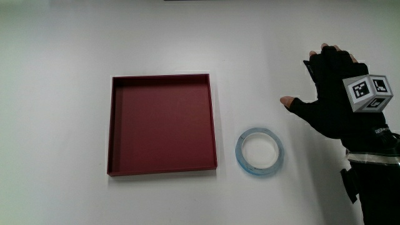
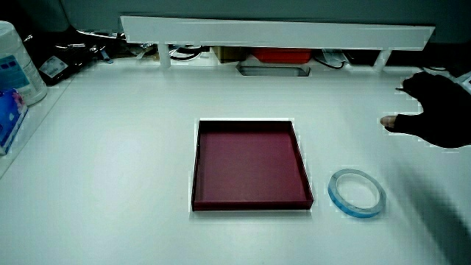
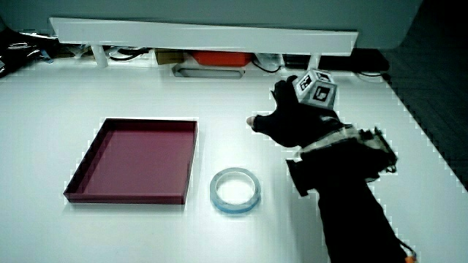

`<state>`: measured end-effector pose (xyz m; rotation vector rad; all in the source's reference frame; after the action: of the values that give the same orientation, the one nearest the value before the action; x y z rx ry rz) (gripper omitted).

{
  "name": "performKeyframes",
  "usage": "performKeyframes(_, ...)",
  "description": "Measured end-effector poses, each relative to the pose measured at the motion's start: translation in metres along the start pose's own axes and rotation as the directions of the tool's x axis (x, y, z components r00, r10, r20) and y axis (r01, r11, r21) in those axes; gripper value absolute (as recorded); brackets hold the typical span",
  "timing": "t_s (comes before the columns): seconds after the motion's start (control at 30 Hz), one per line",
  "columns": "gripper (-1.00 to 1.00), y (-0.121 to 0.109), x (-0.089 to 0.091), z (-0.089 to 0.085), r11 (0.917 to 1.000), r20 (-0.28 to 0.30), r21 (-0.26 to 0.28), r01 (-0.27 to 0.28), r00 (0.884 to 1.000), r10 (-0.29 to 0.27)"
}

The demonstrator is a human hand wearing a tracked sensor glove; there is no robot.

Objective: Pick blue tape

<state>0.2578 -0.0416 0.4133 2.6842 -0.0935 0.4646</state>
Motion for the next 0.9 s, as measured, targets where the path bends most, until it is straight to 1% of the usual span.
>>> performKeyframes(0.1, 0.0, -0.002, 0.002, -0.001, 1.0, -0.006, 0.003, 0.0, 1.0, 0.0)
performKeyframes(0.13, 0.0, -0.004, 0.001, -0.001, 0.9999, 0.008, 0.01, -0.005, 1.0, 0.005)
performKeyframes(0.17, 0.0, -0.006, -0.001, -0.001, 0.9999, -0.015, 0.008, -0.012, 1.0, 0.013)
performKeyframes(0.23, 0.0, -0.009, 0.0, -0.004, 0.9992, 0.011, 0.024, -0.031, 0.999, 0.031)
performKeyframes(0.3, 0.0, -0.012, 0.002, -0.01, 0.999, 0.007, 0.023, -0.037, 0.999, 0.037)
performKeyframes(0.33, 0.0, -0.018, -0.011, -0.002, 0.9985, -0.006, -0.042, -0.034, 0.999, 0.034)
performKeyframes(0.37, 0.0, -0.015, 0.005, -0.018, 0.9975, 0.009, 0.015, -0.069, 0.998, 0.069)
performKeyframes(0.4, 0.0, -0.019, 0.003, -0.019, 0.9975, -0.012, 0.002, -0.07, 0.997, 0.07)
performKeyframes(0.43, 0.0, -0.019, 0.007, -0.026, 0.9966, 0.008, 0.01, -0.082, 0.997, 0.082)
performKeyframes(0.47, 0.0, -0.023, 0.001, -0.024, 0.9966, -0.016, 0.008, -0.082, 0.997, 0.082)
performKeyframes(0.53, 0.0, -0.031, -0.014, -0.018, 0.996, -0.003, -0.051, -0.074, 0.997, 0.074)
performKeyframes(0.57, 0.0, -0.029, -0.002, -0.033, 0.995, -0.022, -0.004, -0.1, 0.995, 0.099)
performKeyframes(0.6, 0.0, -0.031, -0.002, -0.038, 0.9943, -0.022, -0.004, -0.107, 0.994, 0.107)
performKeyframes(0.63, 0.0, -0.033, -0.003, -0.042, 0.9923, -0.015, -0.023, -0.122, 0.992, 0.121)
performKeyframes(0.67, 0.0, -0.036, -0.003, -0.045, 0.9915, -0.019, -0.017, -0.129, 0.991, 0.129)
performKeyframes(0.7, 0.0, -0.042, -0.019, -0.034, 0.9924, -0.03, -0.087, -0.087, 0.996, 0.085)
performKeyframes(0.73, 0.0, -0.037, 0.007, -0.062, 0.9909, -0.044, -0.045, -0.127, 0.991, 0.125)
performKeyframes(0.77, 0.0, -0.041, -0.002, -0.06, 0.989, -0.003, -0.038, -0.143, 0.99, 0.143)
performKeyframes(0.8, 0.0, -0.046, -0.019, -0.047, 0.9876, -0.05, -0.105, -0.116, 0.993, 0.112)
performKeyframes(0.83, 0.0, -0.048, -0.022, -0.049, 0.9865, -0.015, -0.1, -0.13, 0.992, 0.129)
performKeyframes(0.87, 0.0, -0.045, -0.003, -0.072, 0.9884, -0.032, -0.055, -0.141, 0.99, 0.14)
performKeyframes(0.9, 0.0, -0.047, -0.004, -0.076, 0.9862, -0.012, -0.055, -0.156, 0.988, 0.155)
